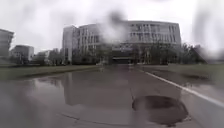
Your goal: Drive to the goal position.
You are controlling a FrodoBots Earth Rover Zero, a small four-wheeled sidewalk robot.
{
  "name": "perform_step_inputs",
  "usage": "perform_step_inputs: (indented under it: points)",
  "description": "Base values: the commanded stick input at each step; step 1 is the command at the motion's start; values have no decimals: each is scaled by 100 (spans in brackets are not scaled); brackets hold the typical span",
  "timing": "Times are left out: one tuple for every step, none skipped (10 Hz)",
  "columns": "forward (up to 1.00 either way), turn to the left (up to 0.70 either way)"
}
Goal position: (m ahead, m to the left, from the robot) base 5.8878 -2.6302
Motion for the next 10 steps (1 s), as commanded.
perform_step_inputs:
  points:
    - [70,0]
    - [70,0]
    - [70,0]
    - [70,0]
    - [70,0]
    - [70,0]
    - [70,0]
    - [70,0]
    - [70,0]
    - [70,0]
